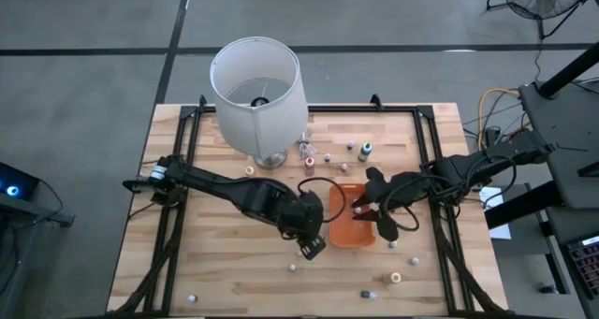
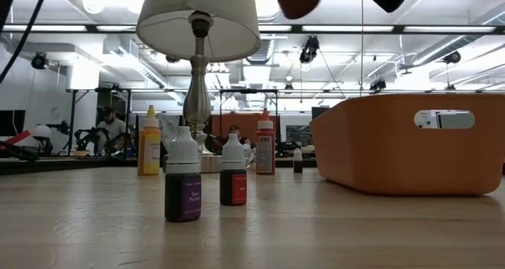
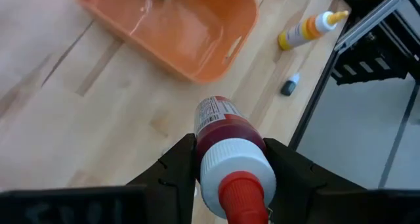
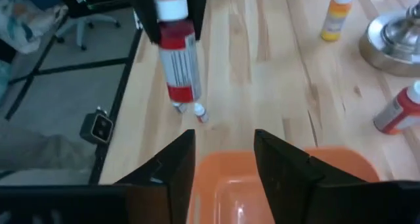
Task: Pick & Place food coloring
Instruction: Put the big food coloring bottle into the orange bin
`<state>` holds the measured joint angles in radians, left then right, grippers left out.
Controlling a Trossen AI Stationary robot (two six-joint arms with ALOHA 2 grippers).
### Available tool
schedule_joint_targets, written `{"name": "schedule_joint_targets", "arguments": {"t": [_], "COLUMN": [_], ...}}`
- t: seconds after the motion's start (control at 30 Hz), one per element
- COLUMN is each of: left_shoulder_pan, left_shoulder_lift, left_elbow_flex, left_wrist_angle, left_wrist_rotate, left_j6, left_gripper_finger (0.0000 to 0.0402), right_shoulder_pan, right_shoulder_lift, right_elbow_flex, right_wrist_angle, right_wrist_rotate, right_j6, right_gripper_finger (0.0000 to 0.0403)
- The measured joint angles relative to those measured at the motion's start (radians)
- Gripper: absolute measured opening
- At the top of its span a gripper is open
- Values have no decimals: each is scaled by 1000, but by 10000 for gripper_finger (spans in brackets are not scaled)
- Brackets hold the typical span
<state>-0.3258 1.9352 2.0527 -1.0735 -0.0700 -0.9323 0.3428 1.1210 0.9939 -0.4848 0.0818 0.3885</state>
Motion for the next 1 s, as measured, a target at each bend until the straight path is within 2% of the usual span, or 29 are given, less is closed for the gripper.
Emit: {"name": "schedule_joint_targets", "arguments": {"t": [0.33,0.83,1.0], "left_shoulder_pan": [27,34,34], "left_shoulder_lift": [18,14,14], "left_elbow_flex": [28,29,32], "left_wrist_angle": [13,39,43], "left_wrist_rotate": [-81,-133,-130], "left_j6": [21,23,22], "left_gripper_finger": [120,120,120], "right_shoulder_pan": [0,0,0], "right_shoulder_lift": [79,191,201], "right_elbow_flex": [-1,-1,0], "right_wrist_angle": [85,346,343], "right_wrist_rotate": [-2,-2,-1], "right_j6": [1,-40,-45], "right_gripper_finger": [191,194,194]}}
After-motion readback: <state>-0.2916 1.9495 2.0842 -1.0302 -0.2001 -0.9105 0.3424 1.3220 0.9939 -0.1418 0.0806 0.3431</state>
